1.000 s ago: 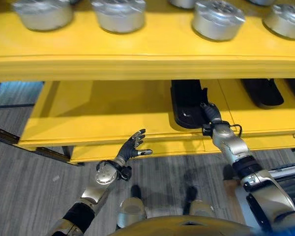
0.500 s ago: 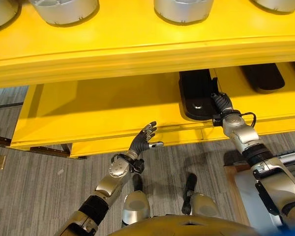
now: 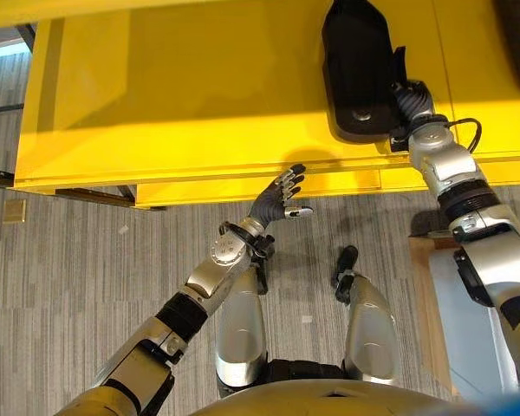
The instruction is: Move parts from the plastic box to the shelf.
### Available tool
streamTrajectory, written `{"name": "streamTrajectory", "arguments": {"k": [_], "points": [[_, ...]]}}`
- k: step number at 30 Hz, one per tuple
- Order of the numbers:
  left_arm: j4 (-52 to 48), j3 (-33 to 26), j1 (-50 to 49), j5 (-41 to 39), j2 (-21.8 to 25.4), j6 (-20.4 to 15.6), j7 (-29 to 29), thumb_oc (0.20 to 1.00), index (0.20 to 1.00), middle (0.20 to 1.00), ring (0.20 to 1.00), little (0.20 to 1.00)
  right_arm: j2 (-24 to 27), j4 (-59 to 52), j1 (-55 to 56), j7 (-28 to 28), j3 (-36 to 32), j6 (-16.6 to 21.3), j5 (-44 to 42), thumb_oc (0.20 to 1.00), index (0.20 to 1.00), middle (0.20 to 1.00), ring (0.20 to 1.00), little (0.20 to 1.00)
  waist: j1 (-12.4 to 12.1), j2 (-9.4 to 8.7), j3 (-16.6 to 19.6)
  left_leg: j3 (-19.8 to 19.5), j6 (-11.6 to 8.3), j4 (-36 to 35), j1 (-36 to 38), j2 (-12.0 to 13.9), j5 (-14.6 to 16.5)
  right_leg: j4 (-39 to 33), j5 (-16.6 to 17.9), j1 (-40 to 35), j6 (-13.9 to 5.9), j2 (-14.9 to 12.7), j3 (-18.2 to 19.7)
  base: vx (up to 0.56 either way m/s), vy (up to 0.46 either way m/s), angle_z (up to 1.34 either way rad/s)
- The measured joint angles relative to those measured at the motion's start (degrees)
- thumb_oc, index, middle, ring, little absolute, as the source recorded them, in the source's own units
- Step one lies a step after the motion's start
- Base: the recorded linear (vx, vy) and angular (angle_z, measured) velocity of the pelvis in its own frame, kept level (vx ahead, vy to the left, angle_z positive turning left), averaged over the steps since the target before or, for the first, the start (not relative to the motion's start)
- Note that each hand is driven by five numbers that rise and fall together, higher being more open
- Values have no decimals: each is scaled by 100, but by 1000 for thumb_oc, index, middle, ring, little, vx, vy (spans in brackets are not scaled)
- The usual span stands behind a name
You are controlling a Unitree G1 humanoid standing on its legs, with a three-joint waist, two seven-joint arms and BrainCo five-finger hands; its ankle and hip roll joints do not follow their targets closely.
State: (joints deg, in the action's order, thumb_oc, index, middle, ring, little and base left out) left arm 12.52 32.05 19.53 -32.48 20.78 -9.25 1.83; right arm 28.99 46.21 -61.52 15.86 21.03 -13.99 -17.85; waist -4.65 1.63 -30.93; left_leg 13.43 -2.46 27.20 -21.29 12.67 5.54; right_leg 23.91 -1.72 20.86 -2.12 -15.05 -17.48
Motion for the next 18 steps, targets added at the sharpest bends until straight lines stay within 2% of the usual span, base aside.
{"name": "streamTrajectory", "arguments": {"k": [3, 11, 18], "points": [[2, 190, -41, 57, 9, 13, -50, 1000, 1000, 1000, 1000, 1000, 88, 217, -76, -29, 7, -7, -92, 200, 200, 200, 200, 200, -105, -1, -5, 3, 31, 268, -24, 0, 187, 274, -159, 53, -13, -73, 96, -8, -2, -2], [9, 186, -8, -70, 85, 40, 11, 1000, 1000, 1000, 1000, 1000, 158, 712, -615, -111, 234, -28, -107, 200, 200, 200, 200, 200, -50, 0, -4, -56, 101, 1233, -266, 49, 784, 1138, -620, 284, -102, -293, 260, 35, -8, 0], [-11, 383, -102, -211, 257, 240, 31, 1000, 1000, 1000, 1000, 1000, 351, 897, -1384, 48, 540, -252, -375, 200, 200, 200, 200, 200, -231, -66, -40, -150, 80, 1294, -391, 46, 829, 1231, -684, 376, -104, -204, 237, 55, -59, 3]]}}
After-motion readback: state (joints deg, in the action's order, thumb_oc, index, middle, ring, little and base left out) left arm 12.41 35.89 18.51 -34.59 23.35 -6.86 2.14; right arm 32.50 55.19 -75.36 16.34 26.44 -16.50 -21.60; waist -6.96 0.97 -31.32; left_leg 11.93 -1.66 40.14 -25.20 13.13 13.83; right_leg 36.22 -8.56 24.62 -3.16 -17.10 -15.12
